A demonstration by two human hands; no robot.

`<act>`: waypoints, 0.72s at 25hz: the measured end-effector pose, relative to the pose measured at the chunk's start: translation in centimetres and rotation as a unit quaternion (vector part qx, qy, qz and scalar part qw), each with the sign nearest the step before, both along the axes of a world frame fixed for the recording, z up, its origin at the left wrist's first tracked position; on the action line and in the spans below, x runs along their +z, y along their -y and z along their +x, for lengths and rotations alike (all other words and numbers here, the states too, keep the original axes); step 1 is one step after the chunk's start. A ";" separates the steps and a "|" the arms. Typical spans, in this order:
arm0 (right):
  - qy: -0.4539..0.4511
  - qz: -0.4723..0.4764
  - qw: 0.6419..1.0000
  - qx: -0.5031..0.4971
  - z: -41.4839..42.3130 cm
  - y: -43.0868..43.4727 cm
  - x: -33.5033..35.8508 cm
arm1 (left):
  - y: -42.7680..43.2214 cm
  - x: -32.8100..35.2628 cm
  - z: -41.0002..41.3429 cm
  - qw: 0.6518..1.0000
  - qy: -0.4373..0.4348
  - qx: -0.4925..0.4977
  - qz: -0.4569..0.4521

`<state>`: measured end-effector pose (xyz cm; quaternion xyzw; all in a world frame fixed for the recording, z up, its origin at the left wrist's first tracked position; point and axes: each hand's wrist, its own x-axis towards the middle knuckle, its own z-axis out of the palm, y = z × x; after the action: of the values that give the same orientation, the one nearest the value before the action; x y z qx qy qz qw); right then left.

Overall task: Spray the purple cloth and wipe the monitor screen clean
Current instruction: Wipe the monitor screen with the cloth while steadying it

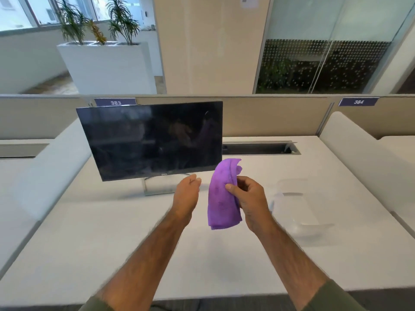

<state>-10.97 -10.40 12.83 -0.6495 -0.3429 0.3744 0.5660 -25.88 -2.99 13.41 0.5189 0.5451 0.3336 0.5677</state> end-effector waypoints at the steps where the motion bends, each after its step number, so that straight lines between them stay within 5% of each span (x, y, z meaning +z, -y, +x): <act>1: 0.015 0.001 1.000 -0.007 -0.7 -0.1 -0.2 | 0.7 0.3 -0.2 1.000 -0.008 -0.005 0.018; 9: 0.074 0.074 0.994 -0.017 -6.3 -0.4 -1.3 | 3.2 3.1 0.4 0.991 0.058 -0.116 0.032; 13: 0.203 0.150 0.967 0.032 -8.1 -2.2 -2.1 | 0.3 3.3 -2.0 0.992 0.063 -0.101 0.034; 18: 0.288 0.125 0.948 0.045 -13.2 -7.6 -2.3 | -4.5 3.9 -6.1 0.990 0.022 -0.135 0.016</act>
<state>-24.16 -2.80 10.52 -0.6380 -0.5638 0.1505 0.5025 -31.93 1.52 17.33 0.5895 0.4520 0.2734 0.6111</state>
